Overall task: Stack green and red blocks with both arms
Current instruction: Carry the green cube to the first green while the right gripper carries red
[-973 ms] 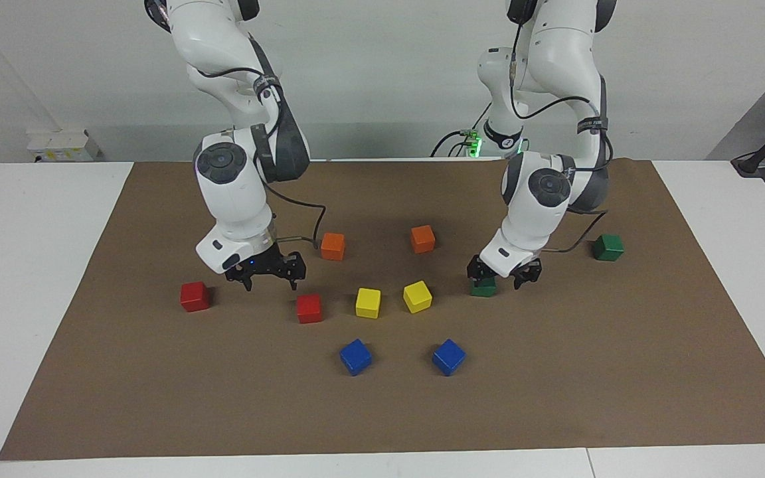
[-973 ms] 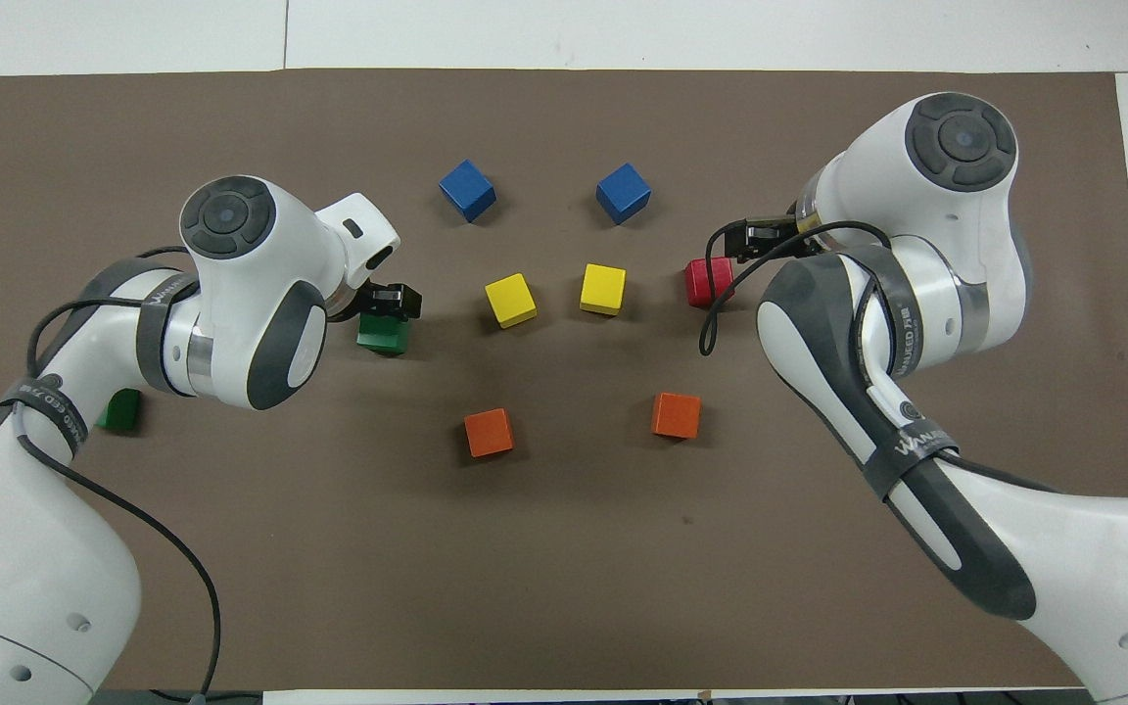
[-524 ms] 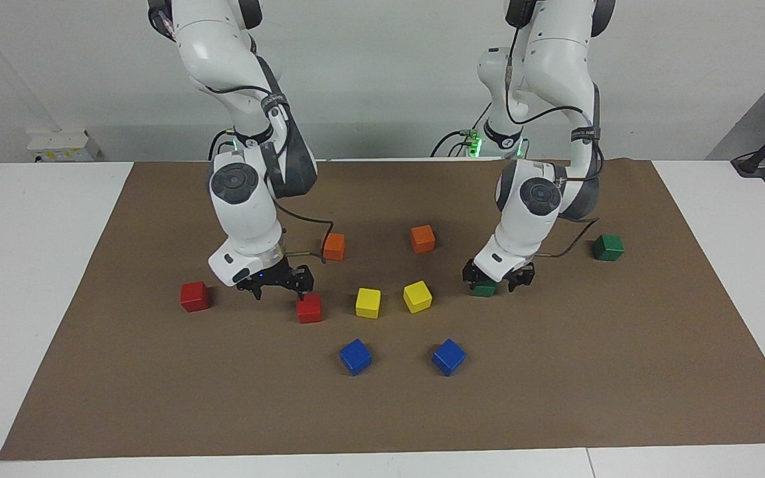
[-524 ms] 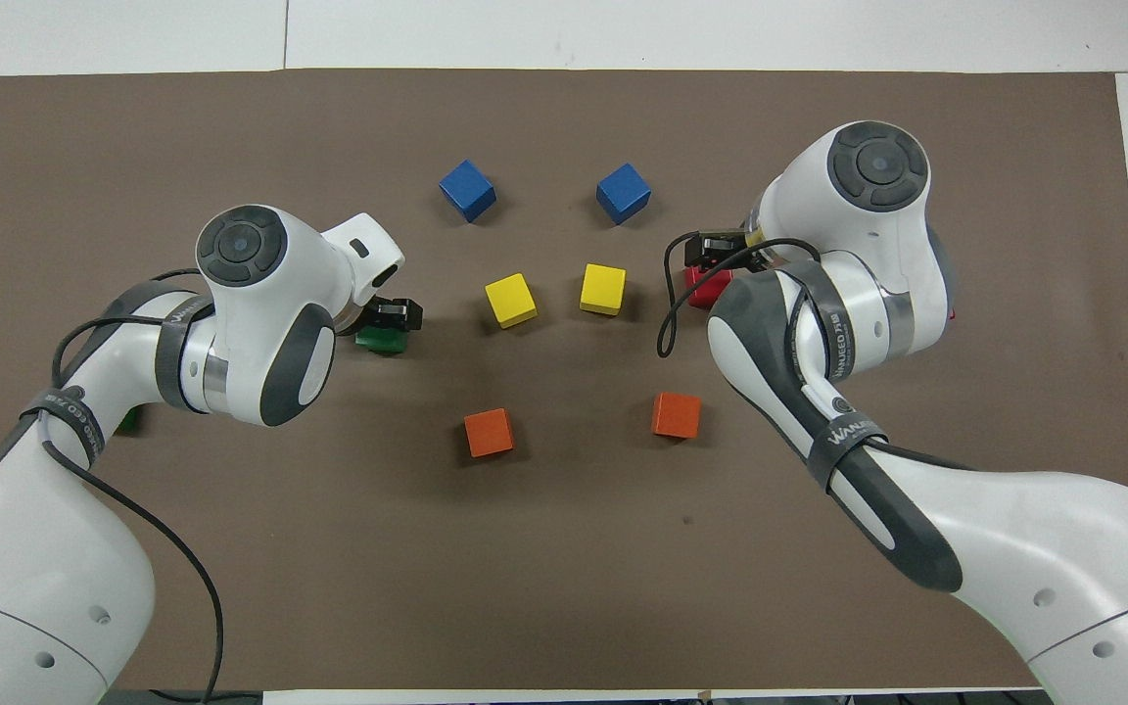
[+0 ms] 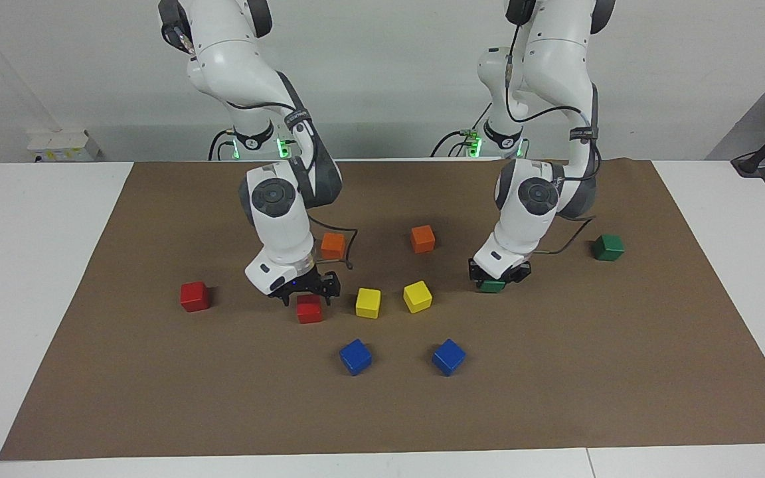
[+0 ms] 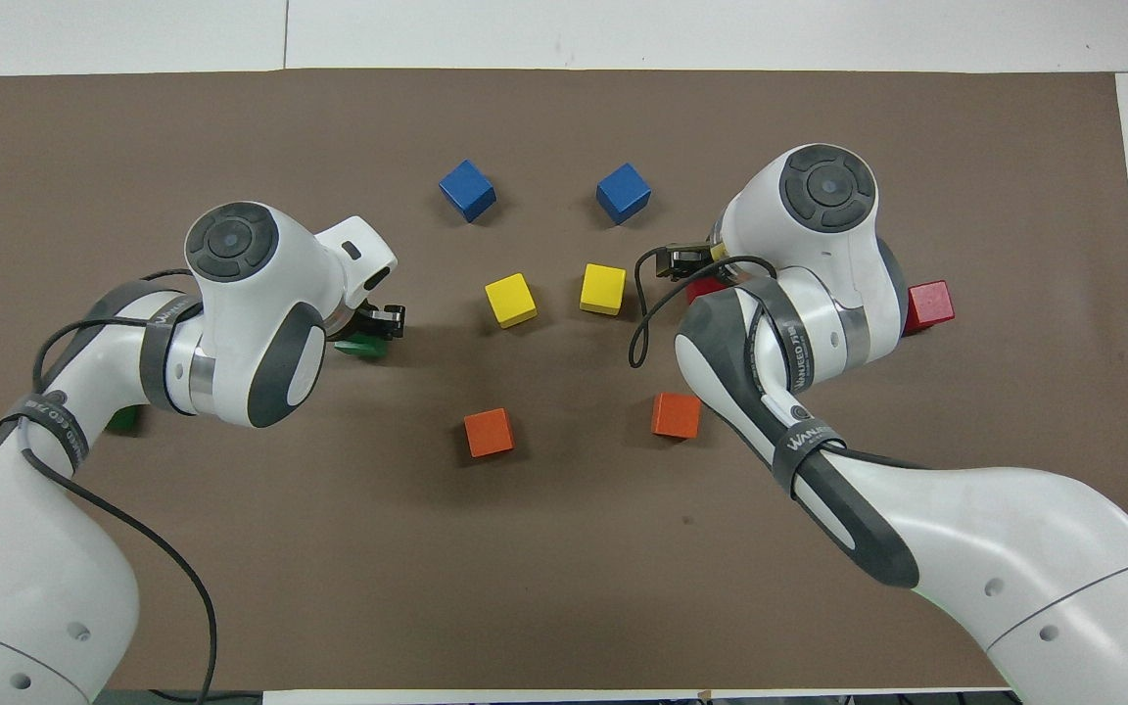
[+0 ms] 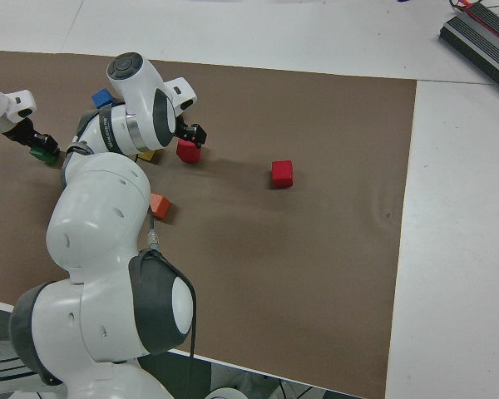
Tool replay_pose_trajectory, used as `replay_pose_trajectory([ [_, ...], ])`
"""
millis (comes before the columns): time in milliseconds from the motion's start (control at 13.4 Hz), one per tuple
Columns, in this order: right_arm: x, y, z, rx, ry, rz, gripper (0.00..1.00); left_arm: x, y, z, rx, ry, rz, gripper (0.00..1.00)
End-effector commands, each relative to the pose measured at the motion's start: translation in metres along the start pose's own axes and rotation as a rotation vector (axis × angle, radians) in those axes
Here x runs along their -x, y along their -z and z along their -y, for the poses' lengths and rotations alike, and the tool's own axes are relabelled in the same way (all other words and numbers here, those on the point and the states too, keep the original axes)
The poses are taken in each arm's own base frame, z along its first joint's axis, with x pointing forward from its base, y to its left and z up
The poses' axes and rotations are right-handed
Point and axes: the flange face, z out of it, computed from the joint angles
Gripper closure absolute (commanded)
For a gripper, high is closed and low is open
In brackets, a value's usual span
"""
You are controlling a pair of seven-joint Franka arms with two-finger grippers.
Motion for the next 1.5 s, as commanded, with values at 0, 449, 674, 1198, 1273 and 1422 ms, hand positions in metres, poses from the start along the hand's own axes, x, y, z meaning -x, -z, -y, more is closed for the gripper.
replay_pose_trajectory([
  [0,0.011,-0.022,-0.001,-0.007,0.013,-0.008,0.02,0.004,0.06,0.045,0.004,0.066,0.033,1.0],
  [449,0.002,0.042,-0.029,0.033,0.088,0.046,1.0,0.05,0.116,0.224,0.04,-0.072,0.086,1.0],
  [674,0.003,0.134,-0.097,0.044,0.146,0.061,1.0,0.068,0.109,0.285,0.043,-0.122,0.048,1.0],
  [1198,0.033,0.102,-0.267,0.04,0.309,0.065,1.0,0.093,0.049,0.309,0.021,-0.153,-0.005,1.0],
  [1273,0.038,0.092,-0.268,0.04,0.312,0.06,1.0,0.095,0.045,0.312,0.021,-0.148,-0.007,1.0],
  [1422,0.042,0.081,-0.268,0.039,0.31,0.058,1.0,0.097,0.04,0.315,0.021,-0.151,-0.007,1.0],
])
